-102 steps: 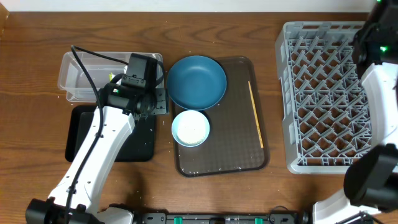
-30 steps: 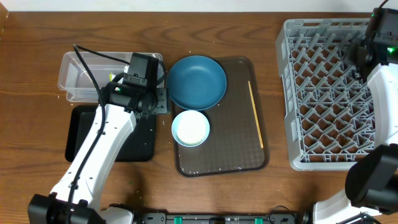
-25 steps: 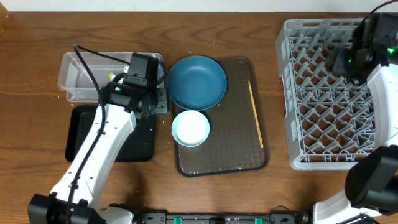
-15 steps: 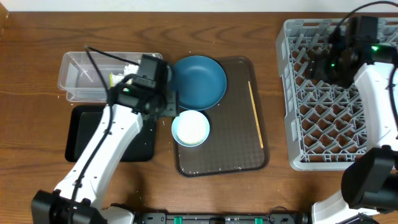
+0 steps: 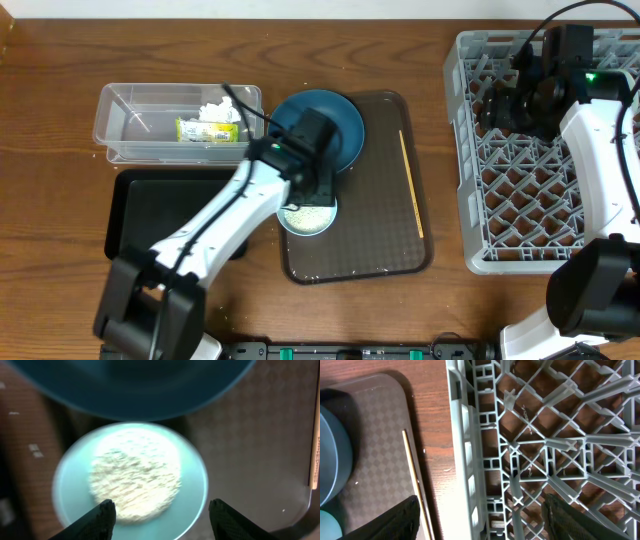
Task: Sort waste into correct bins and load items into the dishwasher rack
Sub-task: 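Reach the left gripper toward the remaining light-blue bowl, then grasp the rice-filled small bowl with the left gripper, carry it over the black tray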
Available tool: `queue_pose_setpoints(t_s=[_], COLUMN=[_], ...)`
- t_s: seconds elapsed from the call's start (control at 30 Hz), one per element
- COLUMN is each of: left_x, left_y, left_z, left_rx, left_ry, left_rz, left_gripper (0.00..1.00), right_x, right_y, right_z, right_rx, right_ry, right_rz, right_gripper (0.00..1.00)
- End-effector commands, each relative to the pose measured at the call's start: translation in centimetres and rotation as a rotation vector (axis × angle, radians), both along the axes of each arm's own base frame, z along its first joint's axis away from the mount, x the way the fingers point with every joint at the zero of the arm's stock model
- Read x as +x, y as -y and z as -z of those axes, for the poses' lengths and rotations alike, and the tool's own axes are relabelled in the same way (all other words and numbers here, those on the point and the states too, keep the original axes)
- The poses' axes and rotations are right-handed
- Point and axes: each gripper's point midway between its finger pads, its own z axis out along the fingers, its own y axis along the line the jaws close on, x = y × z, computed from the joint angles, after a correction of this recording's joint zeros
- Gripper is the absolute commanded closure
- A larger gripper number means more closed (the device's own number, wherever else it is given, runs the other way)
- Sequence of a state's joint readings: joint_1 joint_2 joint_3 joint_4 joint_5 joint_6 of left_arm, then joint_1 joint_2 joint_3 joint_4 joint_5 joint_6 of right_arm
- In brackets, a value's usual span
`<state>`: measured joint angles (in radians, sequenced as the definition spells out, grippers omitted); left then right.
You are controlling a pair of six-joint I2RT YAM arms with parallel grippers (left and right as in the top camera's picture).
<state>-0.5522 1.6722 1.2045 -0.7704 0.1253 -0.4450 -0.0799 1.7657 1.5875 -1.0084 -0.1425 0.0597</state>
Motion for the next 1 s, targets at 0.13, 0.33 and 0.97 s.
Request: queue_pose_setpoints(t_s=[0.13,0.33,0.97], left_x=[-0.9,-1.1,-1.2], left_y=[2.9,3.9,3.7], left_z=[3.2,4.9,6.5], left_rx=[0.016,0.026,0.055], left_ry=[-0.039,-0.051,-0.085], left_rz=[0.034,0.060,0.060], left_gripper=[0.38,0.49,0.94], right_x=[-0.1,-0.1,-0.1], right_y=[-0.7,-0.7,-0.7], right_z=[-0.5,-0.5,-0.5], right_rx=[0.001,0.001,-0.002], right_ry=[0.014,0.014,0.013], right_rz=[-0.027,-0.027,-0.029], right_gripper=[0.23,0.22,0.19])
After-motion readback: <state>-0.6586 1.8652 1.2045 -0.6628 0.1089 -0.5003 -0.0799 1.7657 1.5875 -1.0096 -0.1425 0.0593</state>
